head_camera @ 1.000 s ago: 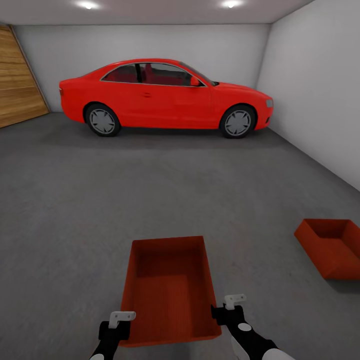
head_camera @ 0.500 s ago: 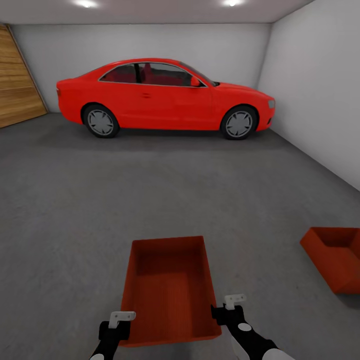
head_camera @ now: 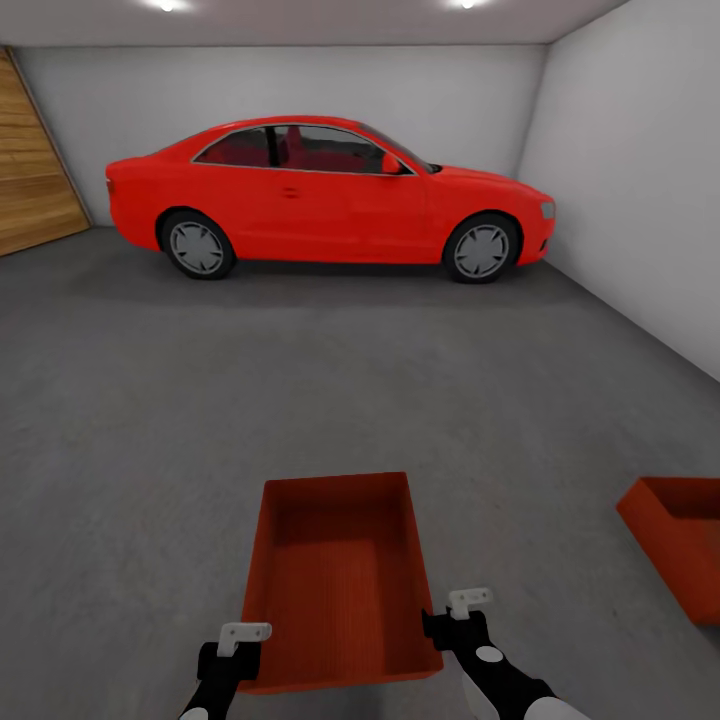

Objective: Move the two storage containers from the living room to the garage. In the garage, place one container on the floor and stack the other container on top of it (either order is fine).

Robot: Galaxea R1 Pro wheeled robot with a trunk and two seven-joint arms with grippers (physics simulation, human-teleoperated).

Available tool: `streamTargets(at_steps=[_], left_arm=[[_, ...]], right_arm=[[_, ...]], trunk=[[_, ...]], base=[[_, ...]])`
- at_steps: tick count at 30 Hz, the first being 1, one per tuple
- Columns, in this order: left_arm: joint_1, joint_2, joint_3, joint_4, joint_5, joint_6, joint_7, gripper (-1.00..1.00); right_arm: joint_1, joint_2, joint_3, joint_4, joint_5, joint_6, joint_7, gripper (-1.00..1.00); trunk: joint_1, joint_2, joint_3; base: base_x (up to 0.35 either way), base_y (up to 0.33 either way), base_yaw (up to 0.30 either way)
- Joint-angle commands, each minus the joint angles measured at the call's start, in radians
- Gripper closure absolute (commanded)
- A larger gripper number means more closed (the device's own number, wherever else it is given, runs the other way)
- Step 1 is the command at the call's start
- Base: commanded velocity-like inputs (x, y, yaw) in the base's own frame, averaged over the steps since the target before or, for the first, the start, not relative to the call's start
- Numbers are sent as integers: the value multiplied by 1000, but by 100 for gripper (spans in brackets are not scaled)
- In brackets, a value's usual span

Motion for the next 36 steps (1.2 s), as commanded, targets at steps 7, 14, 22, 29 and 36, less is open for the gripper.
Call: streamTargets(at_steps=[7,14,22,29,36], left_arm=[[0,0,3,1,-10,-3,13,100],[0,0,3,1,-10,-3,13,100],[0,1,3,1,-10,-3,13,100],[0,2,3,1,-10,-3,13,100],[0,1,3,1,-10,-3,13,100]], right_arm=[[-1,-3,-11,0,0,-3,-14,100],[-1,-3,-11,0,1,-3,-14,100],[-1,-3,-11,0,1,-3,-14,100],[-1,-3,-11,0,1,-3,-14,100],[-1,-3,-11,0,1,-3,-14,100]], trunk=[[0,0,-1],[0,0,-1],[0,0,-1],[0,0,-1],[0,0,-1]], base=[[329,0,0],[338,0,0],[340,0,0],[341,0,0],[341,0,0]])
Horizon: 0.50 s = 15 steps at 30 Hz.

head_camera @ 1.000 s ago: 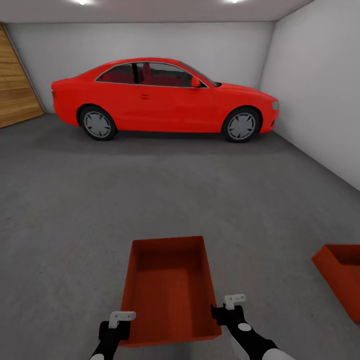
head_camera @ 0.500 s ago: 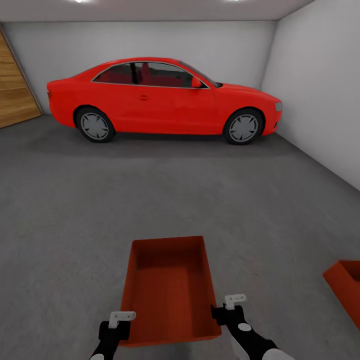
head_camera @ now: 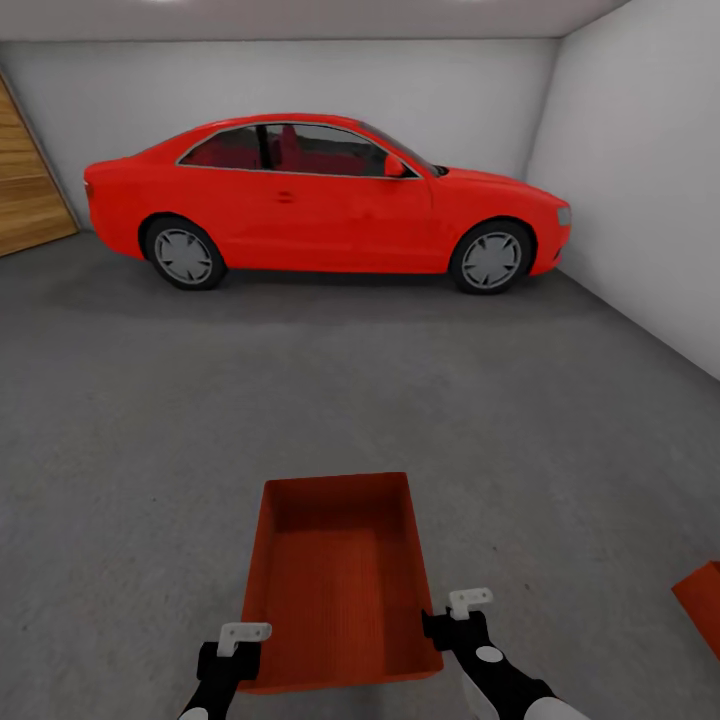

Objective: Move the two storage containers from the living room to the garage. In the garage, place one container on the floor and stack the other container on top of it (either order is fine).

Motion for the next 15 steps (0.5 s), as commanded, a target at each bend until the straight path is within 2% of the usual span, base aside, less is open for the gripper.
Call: streamTargets(at_steps=[1,9,12,15], left_arm=[[0,0,3,1,-7,-4,13,100],[0,0,3,1,-7,-4,13,100],[0,0,3,1,-7,-4,13,100],[0,0,3,1,-7,-4,13,100]], right_arm=[[-2,-3,-10,0,2,-3,-14,100],[-2,-3,-10,0,1,-3,-14,100],[-2,-3,-10,0,1,-3,-14,100],[-2,-3,-10,0,1,-3,-14,100]], trunk=[[1,0,-1],[1,0,-1],[1,0,-1],[1,0,-1]], base=[[341,0,0],[341,0,-11],[320,0,-143],[164,0,-212]])
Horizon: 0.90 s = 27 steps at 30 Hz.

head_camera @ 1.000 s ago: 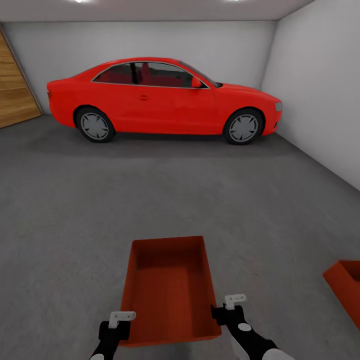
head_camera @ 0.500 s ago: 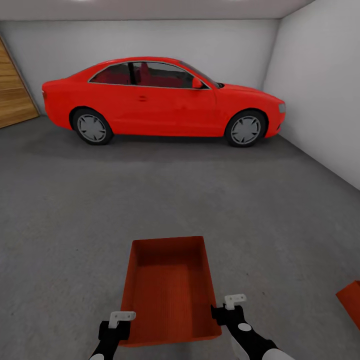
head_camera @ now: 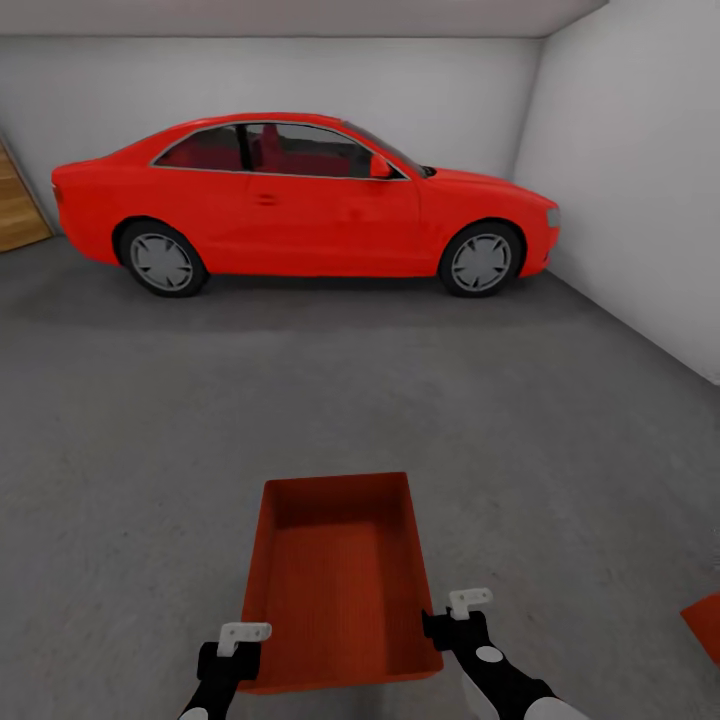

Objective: Move the two storage containers from the living room to the garage. In the garage, place one container on the floor and stack the other container on top of it (either order is fine).

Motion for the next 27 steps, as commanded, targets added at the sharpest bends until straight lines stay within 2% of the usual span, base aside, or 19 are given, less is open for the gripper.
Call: streamTargets(at_steps=[1,27], left_arm=[[0,1,4,1,-8,-3,13,100],[0,0,4,1,-8,-3,13,100]], right_arm=[[-2,-3,-10,0,1,-3,-14,100],[-2,-3,-10,0,1,-3,-14,100]], trunk=[[0,0,-1],[0,0,-1]], base=[[83,0,-238],[8,0,-262]])
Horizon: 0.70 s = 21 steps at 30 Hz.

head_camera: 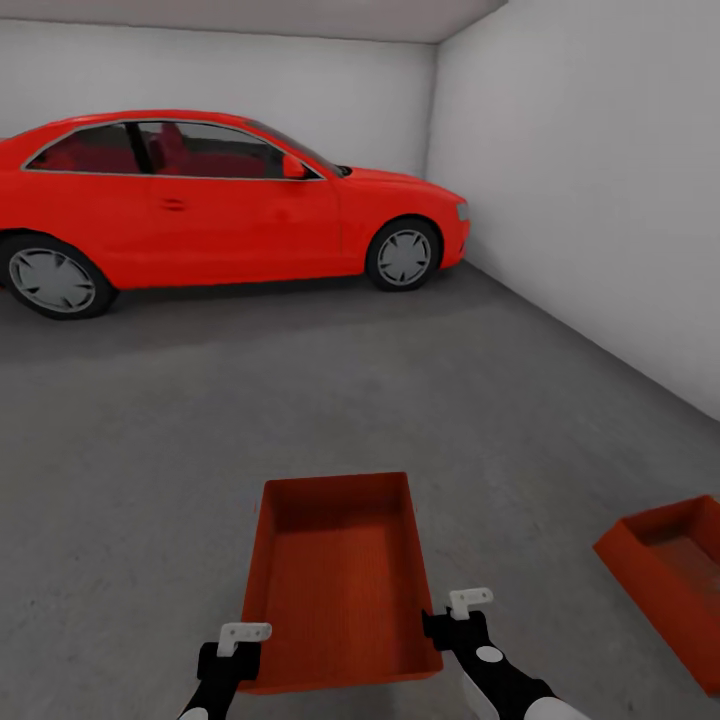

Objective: Move the two storage containers from the living room to the garage. In the garage, place one container on the floor and stack the other container on top of it (either order is fine).

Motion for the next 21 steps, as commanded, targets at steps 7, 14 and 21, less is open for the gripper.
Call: streamTargets(at_steps=[7,14,21], left_arm=[[0,1,4,0,-9,-3,13,100],[0,1,4,0,-9,-3,13,100],[0,0,4,0,-9,-3,13,100]], right_arm=[[-2,-3,-10,0,1,-3,-14,100],[-2,-3,-10,0,1,-3,-14,100],[-2,-3,-10,0,1,-3,-14,100]], trunk=[[0,0,-1],[0,0,-1],[0,0,-1]], base=[[0,0,-265],[0,0,-265],[0,0,-265]])
